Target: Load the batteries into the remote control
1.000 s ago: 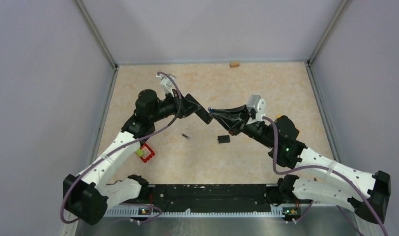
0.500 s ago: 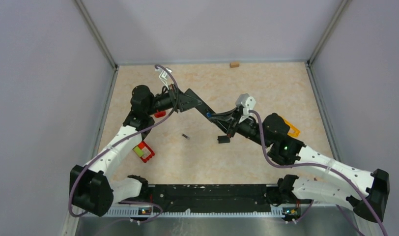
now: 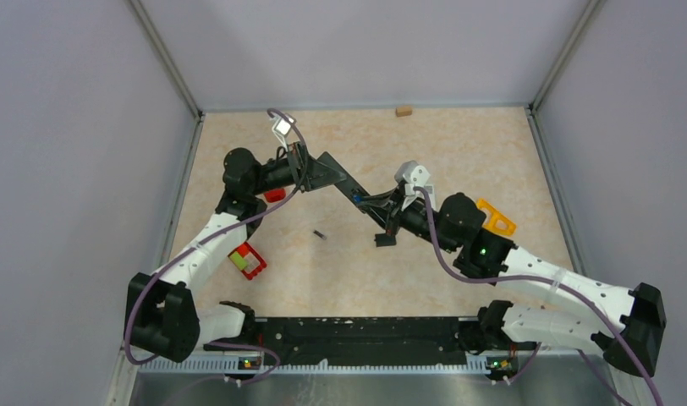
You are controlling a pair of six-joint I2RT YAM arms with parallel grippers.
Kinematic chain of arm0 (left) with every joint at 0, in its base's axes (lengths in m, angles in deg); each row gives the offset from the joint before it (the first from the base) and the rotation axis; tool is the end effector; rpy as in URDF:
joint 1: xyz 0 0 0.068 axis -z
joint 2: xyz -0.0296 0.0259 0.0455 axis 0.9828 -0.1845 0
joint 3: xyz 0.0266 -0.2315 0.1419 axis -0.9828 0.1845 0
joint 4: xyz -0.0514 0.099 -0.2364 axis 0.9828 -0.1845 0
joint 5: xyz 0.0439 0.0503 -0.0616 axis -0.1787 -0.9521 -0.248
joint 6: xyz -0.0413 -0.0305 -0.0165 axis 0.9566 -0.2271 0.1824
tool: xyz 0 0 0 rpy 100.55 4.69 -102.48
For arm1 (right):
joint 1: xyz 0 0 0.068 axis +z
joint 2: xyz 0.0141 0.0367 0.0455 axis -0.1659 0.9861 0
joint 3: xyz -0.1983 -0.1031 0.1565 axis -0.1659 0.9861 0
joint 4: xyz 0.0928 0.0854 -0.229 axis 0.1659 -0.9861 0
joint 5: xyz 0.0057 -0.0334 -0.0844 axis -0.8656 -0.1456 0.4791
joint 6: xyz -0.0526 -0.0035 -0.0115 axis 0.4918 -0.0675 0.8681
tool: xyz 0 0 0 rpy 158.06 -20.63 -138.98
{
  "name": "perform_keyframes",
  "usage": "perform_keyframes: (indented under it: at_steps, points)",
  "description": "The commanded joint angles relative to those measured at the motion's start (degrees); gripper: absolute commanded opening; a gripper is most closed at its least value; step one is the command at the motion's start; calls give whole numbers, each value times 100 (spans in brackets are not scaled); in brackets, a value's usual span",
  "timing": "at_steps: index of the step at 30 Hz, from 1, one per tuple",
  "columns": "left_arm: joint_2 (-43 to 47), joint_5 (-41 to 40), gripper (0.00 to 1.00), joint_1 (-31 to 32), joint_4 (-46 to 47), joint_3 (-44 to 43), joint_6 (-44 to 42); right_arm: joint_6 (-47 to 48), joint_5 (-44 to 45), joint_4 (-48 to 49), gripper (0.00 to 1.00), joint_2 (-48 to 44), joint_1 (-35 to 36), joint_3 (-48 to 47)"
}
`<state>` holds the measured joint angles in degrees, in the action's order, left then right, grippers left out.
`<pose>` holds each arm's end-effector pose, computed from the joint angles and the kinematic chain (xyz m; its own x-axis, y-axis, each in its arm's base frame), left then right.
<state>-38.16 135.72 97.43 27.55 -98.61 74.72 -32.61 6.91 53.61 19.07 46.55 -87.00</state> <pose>0.2503 -0.1129 0.3424 -0.7700 -0.2735 -0.5764 0.5858 0.0548 -0.8086 0.1283 0.1928 0.3483 -0.0160 0.0701 -0.9974 -0.8456 0.5313 0.0509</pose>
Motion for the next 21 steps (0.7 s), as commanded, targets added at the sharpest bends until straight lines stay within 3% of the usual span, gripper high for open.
perform_keyframes:
  at_steps: [1, 21]
  points:
    - [65, 214, 0, -22, 506, 34, 159, 48, 224, 212, 0, 75, -20, -273]
    - [-94, 246, 0, -29, 453, 11, 120, -87, 250, 321, 0, 361, -18, -346]
